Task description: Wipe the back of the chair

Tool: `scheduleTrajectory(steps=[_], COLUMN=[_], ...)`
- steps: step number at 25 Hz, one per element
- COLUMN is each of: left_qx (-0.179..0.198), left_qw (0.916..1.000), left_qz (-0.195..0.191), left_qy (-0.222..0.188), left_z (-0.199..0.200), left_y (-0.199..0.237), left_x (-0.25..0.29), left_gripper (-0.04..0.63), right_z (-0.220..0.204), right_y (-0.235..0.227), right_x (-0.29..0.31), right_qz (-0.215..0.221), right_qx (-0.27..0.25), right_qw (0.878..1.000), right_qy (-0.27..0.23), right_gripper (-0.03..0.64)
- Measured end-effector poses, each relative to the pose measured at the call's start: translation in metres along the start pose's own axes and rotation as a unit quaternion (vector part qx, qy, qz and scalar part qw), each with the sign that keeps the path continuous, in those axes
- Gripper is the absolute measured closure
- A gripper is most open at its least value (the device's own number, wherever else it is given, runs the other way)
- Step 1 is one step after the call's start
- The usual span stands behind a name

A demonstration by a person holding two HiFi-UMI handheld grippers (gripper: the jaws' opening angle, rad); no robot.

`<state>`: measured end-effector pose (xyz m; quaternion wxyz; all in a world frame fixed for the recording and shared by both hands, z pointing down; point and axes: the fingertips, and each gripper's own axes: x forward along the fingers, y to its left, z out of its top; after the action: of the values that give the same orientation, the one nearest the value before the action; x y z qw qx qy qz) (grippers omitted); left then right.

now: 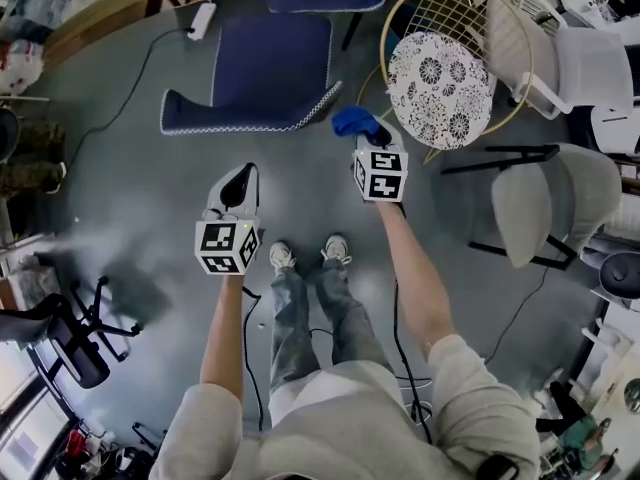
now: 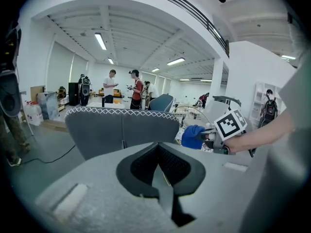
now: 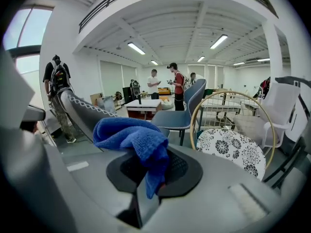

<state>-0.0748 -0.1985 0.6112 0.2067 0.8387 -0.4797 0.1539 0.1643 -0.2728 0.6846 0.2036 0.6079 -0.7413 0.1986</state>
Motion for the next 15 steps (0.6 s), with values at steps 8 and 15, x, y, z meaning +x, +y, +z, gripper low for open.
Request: scheduleTrajectory(steps=[8,15], left_qx=[0.007,0.012], left_qw=[0.9996,0.9987], left_qz=[-0.004,0.002], left_qy=[-0.027,-0.05], left_z=[0.034,0.066], left_y=[-0.017,-0.022], left_x=[-0.029,-0.07], left_gripper=[0.595,0.595], right_z=[0.029,0.078], right_y=[0.02,0.041], right_x=[-0.084,-0.159], right_qz=[0.01,0.009], right_qx=[0.0,-0.022], right_qw=[0.999,0.995], right_qy=[-0.045,-0.096], right_gripper=[0.565,0.565])
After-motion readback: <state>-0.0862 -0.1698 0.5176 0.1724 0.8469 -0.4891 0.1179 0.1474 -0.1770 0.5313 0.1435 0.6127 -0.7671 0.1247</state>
